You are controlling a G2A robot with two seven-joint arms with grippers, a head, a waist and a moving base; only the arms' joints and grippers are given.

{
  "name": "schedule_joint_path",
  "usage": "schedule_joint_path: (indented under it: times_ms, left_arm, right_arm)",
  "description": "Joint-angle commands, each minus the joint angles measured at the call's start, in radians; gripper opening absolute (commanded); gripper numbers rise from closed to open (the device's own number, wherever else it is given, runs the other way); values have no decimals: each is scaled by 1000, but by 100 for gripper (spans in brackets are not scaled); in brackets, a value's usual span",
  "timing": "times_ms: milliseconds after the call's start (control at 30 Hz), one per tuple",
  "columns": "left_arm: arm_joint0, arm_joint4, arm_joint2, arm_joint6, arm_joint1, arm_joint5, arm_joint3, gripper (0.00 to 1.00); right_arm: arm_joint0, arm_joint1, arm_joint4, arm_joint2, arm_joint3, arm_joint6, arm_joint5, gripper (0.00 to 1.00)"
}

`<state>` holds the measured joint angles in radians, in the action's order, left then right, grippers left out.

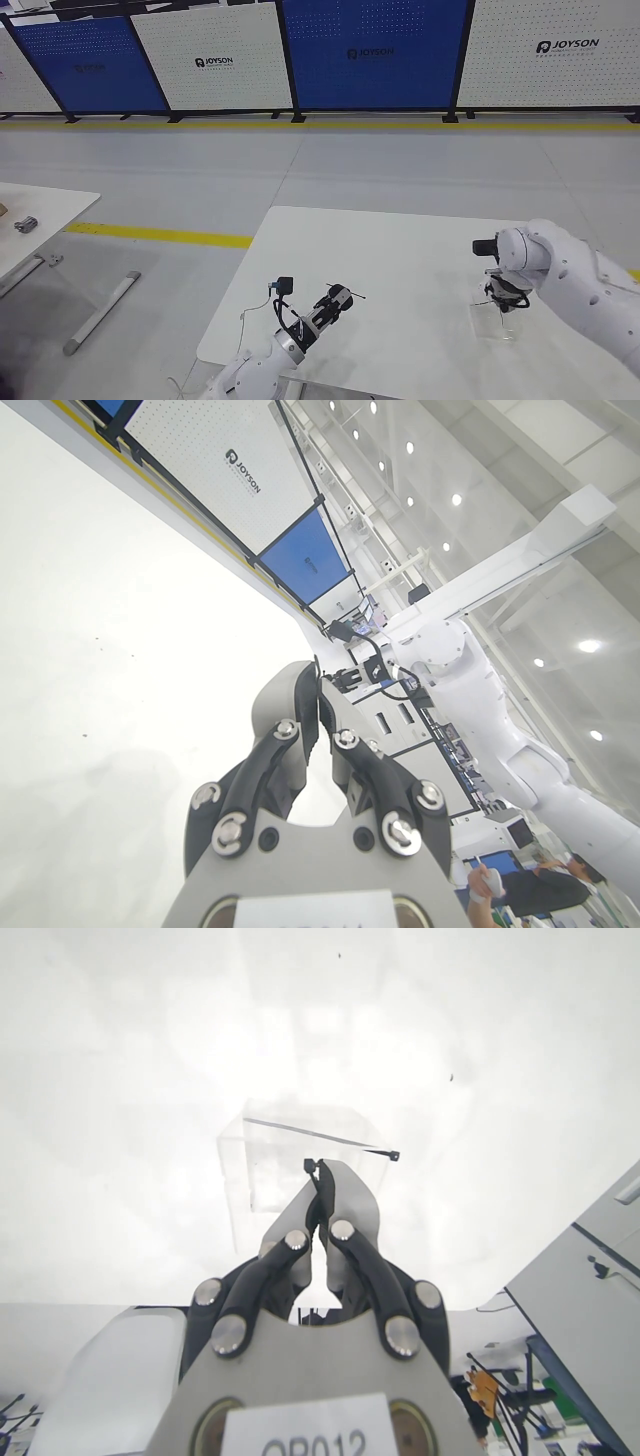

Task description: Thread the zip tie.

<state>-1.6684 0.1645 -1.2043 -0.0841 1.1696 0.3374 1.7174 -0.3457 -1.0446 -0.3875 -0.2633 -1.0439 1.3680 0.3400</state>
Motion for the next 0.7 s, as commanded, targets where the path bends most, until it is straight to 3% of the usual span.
schedule_joint_path:
  times_ms: [0, 100, 167, 667]
  left_arm:
    - [0, 0, 0, 0, 0, 0, 0, 0]
    - [0, 0, 0, 0, 0, 0, 0, 0]
    - [0, 0, 0, 0, 0, 0, 0, 0]
    - [0, 0, 0, 0, 0, 0, 0, 0]
  right_arm:
    - [-32, 31, -17, -61, -54, -31, 0, 0]
    - [-95, 73, -72, -143, -141, -26, 0, 0]
    - [-116, 86, -100, -173, -165, 0, 0, 0]
    - [-131, 85, -97, -176, -156, -22, -13, 0]
